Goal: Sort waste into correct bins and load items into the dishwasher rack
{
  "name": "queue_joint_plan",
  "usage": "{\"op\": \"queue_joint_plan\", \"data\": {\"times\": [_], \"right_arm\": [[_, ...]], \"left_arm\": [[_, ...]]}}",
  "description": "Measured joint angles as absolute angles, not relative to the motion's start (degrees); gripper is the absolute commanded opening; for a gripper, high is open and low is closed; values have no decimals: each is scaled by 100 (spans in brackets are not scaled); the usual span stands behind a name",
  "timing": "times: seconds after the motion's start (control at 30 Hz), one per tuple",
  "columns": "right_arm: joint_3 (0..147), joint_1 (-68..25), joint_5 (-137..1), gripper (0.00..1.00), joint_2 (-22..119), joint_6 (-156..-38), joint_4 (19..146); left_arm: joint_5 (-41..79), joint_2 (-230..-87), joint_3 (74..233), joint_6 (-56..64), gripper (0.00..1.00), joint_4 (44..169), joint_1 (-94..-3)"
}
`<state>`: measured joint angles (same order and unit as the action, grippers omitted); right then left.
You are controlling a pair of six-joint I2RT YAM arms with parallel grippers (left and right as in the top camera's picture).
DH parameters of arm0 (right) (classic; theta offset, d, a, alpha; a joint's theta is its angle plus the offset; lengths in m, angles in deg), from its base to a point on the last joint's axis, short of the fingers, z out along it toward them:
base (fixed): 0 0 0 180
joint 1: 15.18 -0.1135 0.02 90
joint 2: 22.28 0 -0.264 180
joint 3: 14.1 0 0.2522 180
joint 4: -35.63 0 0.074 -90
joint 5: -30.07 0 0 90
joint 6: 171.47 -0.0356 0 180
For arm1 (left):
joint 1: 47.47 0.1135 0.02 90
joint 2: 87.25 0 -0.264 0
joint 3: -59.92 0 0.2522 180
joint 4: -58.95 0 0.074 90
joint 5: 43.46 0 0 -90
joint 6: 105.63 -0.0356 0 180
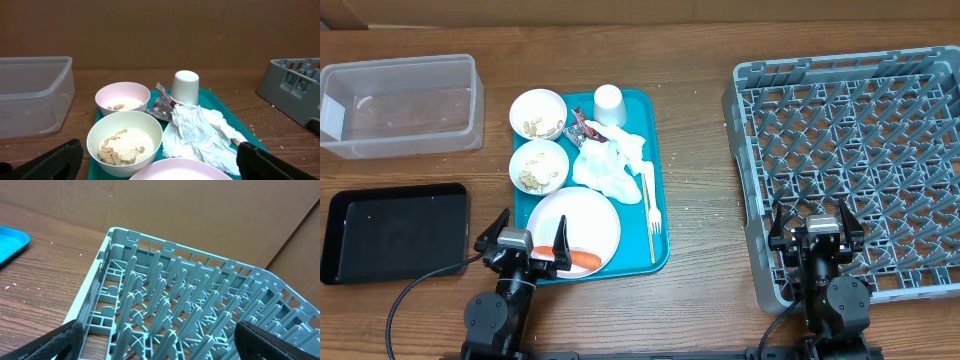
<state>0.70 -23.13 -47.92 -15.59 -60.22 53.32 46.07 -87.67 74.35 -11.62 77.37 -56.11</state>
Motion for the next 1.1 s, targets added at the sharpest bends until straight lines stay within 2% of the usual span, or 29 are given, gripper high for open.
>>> {"op": "queue_joint_plan", "data": {"times": [1.1], "right_arm": [[70,-2313,-4790,100,-1559,-6024,5334]], "left_arm": [[4510,-8767,7435,-1129,100,7718,-5611]]}}
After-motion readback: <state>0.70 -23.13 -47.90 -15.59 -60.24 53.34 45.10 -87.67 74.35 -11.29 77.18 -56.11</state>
